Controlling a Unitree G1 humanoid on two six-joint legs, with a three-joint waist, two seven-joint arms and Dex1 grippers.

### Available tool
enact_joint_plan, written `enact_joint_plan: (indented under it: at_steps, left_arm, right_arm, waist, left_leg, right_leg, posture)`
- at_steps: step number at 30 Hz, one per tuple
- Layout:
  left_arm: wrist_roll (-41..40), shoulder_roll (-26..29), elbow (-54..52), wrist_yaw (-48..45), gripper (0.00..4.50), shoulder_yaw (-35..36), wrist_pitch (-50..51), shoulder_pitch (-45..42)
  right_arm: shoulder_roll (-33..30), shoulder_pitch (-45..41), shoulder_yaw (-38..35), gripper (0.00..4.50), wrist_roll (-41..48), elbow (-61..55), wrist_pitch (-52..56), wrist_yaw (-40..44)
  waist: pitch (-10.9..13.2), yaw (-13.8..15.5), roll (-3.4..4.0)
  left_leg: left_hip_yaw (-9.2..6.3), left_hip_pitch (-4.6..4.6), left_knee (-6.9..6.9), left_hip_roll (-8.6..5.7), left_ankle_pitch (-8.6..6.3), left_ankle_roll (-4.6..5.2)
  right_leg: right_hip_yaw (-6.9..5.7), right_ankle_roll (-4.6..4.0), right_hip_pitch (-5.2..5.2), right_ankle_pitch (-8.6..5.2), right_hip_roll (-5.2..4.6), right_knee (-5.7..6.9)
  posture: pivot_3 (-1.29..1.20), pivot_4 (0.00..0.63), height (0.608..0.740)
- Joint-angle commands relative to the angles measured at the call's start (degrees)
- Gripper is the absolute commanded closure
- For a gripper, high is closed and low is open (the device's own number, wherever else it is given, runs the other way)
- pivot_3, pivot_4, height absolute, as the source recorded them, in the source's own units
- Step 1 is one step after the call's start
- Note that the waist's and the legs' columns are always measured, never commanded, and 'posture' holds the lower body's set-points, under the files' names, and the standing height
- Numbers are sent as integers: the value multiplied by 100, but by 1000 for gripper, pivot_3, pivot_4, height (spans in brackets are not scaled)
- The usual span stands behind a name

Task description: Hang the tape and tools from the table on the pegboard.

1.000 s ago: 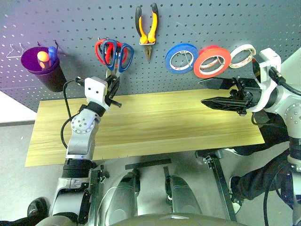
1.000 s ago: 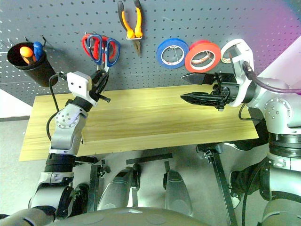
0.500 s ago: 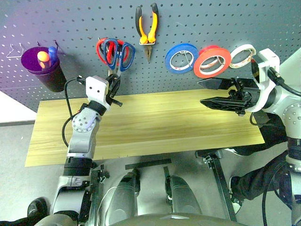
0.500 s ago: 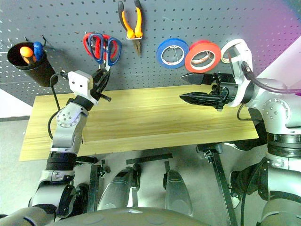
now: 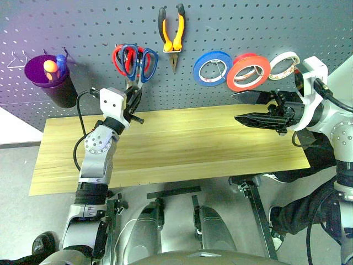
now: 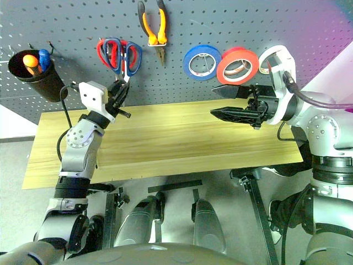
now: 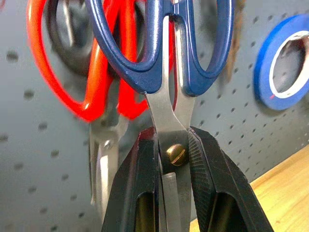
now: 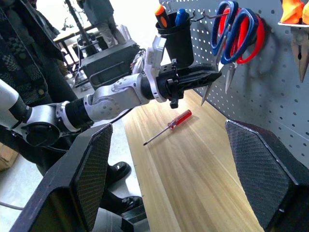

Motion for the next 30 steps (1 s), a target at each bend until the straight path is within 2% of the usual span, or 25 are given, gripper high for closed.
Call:
enact_joint_plan:
  at_steps: [1, 3, 5, 13, 19, 20, 24, 30]
  left_arm:
    - [-173, -4, -250, -203, 3956, -17, -44, -38]
    - [-243, -35, -370, -316, 3956, -44, -209, 9]
    - [-189, -52, -214, -6, 3956, 56, 275, -101]
    - [-234, -76, -498, -68, 3956, 21, 45, 18]
    - [-207, -48, -425, 144, 3956, 114, 244, 12]
    - [-421, -65, -442, -105, 3956, 89, 292, 2]
    - [-263, -46, -222, 104, 3956, 107, 469, -146]
    - [-135, -8, -371, -86, 3972, -16, 17, -102]
  right_arm:
    - [-16, -68, -95, 594, 43, -73, -80, 20]
    - [-17, -73, -91, 594, 37, -60, -87, 21]
    - [-20, -81, -93, 594, 38, -50, -86, 25]
    - [-2, -91, -71, 594, 51, -104, -59, -1]
    - [17, -136, -65, 594, 58, -92, -41, -28]
    - [16, -121, -72, 594, 66, -108, -40, -26]
    - [27, -87, -64, 594, 57, -101, -53, -20]
    - [10, -70, -69, 594, 56, -111, -39, -23]
  waist:
    - [0, 4, 0]
    - [0, 10, 0]
    - [0, 16, 0]
    - [0, 4, 0]
    - [0, 2, 0]
    - [0, 2, 0]
    - [0, 14, 0]
    - [0, 2, 0]
  left_leg:
    - [0, 0, 0, 0, 0, 0]
    - [0, 0, 0, 0, 0, -1]
    - [0, 0, 0, 0, 0, 0]
    - [-1, 0, 0, 0, -2, 4]
    - [-1, 0, 0, 0, -7, 12]
    - [-1, 0, 0, 0, -7, 12]
    - [-1, 0, 0, 0, -7, 12]
    - [0, 0, -1, 0, -9, 15]
  right_leg:
    - [0, 0, 0, 0, 0, 0]
    - [0, 0, 0, 0, 0, 0]
    - [0, 0, 1, 0, -1, -1]
    - [0, 0, 1, 0, 0, 0]
    - [0, 0, 0, 0, 0, 0]
    - [0, 0, 0, 0, 0, 0]
    - [0, 0, 1, 0, -1, -1]
    - [0, 0, -1, 0, 0, 0]
  posture:
    - [-105, 240, 740]
    - [-104, 243, 740]
    - [-105, 244, 740]
    - [-102, 251, 740]
    - [-99, 251, 740]
    - [-99, 250, 740]
    - [-100, 249, 740]
    - [-102, 249, 740]
